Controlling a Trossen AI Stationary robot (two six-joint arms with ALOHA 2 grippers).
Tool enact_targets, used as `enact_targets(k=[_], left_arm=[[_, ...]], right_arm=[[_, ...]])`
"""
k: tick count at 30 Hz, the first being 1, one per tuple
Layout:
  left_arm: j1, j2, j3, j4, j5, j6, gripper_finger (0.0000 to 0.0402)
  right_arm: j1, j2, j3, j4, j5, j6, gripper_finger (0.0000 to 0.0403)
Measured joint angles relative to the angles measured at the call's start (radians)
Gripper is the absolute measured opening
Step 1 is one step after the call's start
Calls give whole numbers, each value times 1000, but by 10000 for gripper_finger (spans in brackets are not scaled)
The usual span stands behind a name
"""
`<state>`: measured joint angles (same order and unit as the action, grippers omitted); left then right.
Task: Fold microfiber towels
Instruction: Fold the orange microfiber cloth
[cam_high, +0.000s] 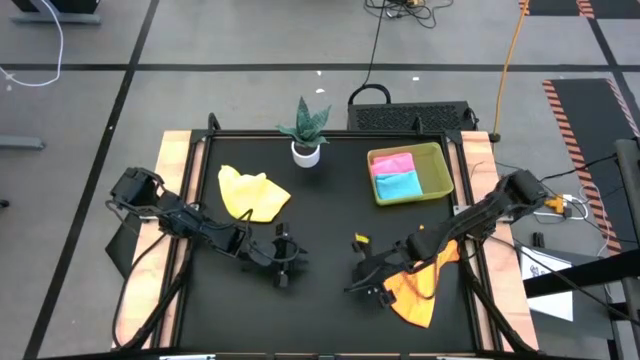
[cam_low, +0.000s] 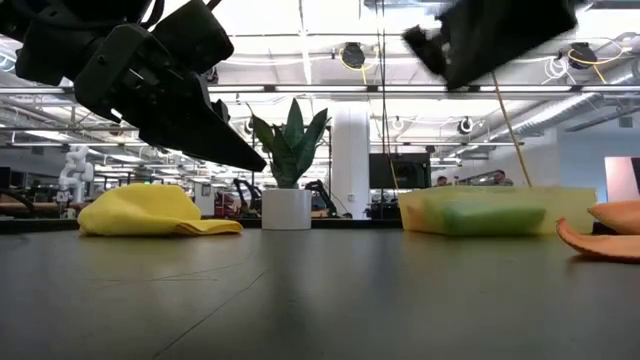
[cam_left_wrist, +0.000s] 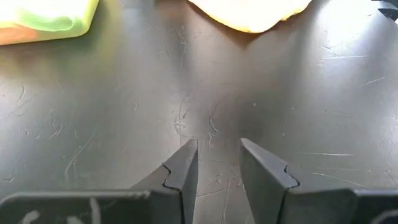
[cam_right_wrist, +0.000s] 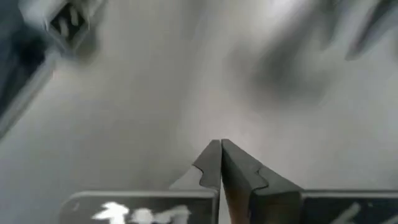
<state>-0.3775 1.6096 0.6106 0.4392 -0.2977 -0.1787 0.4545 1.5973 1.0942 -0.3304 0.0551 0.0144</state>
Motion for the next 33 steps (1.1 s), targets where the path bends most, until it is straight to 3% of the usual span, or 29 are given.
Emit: enact_targets(k=[5, 8, 11, 19, 26, 33], left_arm=[[0, 0, 0, -1, 0, 0, 118], [0, 0, 0, -2, 0, 0, 118], [0, 0, 0, -2, 0, 0, 118], [0, 0, 0, -1, 0, 0, 118], [0, 0, 0, 1, 0, -1, 118], [0, 0, 0, 7, 0, -1, 118]], right_arm=[[-1, -100, 2, -131, 12, 126, 1], [-1, -115, -1, -298, -65, 274, 1], [18, -115, -59, -352, -121, 363, 5], [51, -114, -290, -55, -164, 496, 78], [58, -114, -457, 291, -158, 409, 156], [58, -97, -473, 323, -104, 308, 150]])
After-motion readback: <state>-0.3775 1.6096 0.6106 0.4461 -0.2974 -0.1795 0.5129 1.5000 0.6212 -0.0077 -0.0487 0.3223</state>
